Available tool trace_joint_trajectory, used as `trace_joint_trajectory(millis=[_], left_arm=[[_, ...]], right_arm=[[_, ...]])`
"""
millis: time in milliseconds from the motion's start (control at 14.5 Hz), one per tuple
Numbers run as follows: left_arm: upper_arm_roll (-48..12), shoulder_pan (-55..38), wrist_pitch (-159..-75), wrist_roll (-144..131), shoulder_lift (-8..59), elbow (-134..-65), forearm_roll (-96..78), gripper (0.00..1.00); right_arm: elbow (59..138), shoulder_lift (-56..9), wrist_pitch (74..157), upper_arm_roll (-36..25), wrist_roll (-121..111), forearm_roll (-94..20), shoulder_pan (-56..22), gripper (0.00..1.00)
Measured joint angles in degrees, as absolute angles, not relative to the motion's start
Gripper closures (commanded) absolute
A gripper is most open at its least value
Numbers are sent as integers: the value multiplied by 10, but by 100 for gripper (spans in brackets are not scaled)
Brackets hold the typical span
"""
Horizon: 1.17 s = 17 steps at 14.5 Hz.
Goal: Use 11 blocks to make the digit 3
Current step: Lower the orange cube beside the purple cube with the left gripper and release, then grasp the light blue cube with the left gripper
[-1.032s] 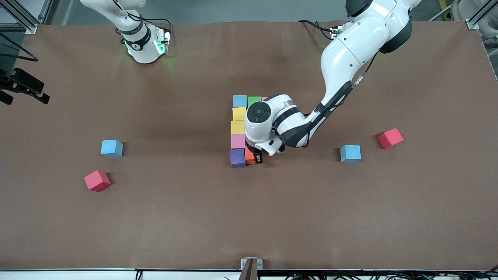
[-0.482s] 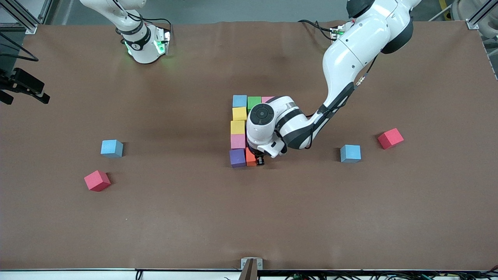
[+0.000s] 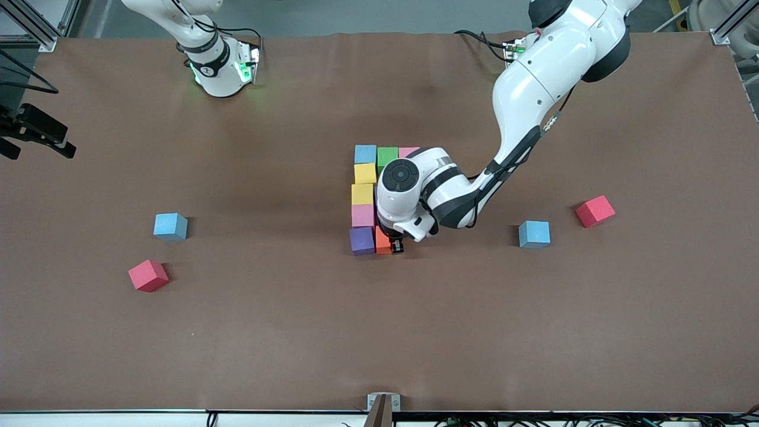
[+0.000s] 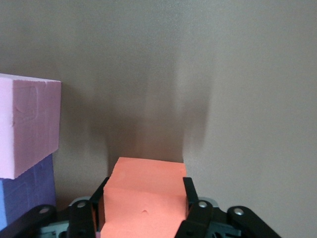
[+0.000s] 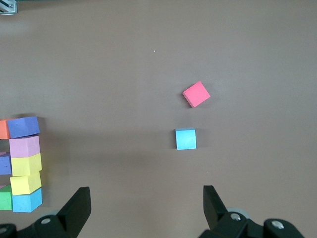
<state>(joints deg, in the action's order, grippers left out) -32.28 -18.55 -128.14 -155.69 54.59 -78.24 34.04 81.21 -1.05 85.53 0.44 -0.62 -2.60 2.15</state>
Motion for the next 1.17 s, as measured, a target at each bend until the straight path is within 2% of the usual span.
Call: trace_joint_trajectory(millis=[482,688,963,1170], left_arm=[[-338,-171,-1274,-1545,527,-764,334,0],[-430,-82,-1195,-1480,490,-766,321,0],[-616,145,-1137,-1318,461,-842,329,0],[-662,254,-1124,-1207,442,-916,370,0]], right_arm=[[812,-10,856,5,-6,-26,21,0],[812,-10,856,5,-6,-26,21,0],[812,-10,857,6,-6,-26,21,0],[812,-10,862,6,-6,-26,21,0]])
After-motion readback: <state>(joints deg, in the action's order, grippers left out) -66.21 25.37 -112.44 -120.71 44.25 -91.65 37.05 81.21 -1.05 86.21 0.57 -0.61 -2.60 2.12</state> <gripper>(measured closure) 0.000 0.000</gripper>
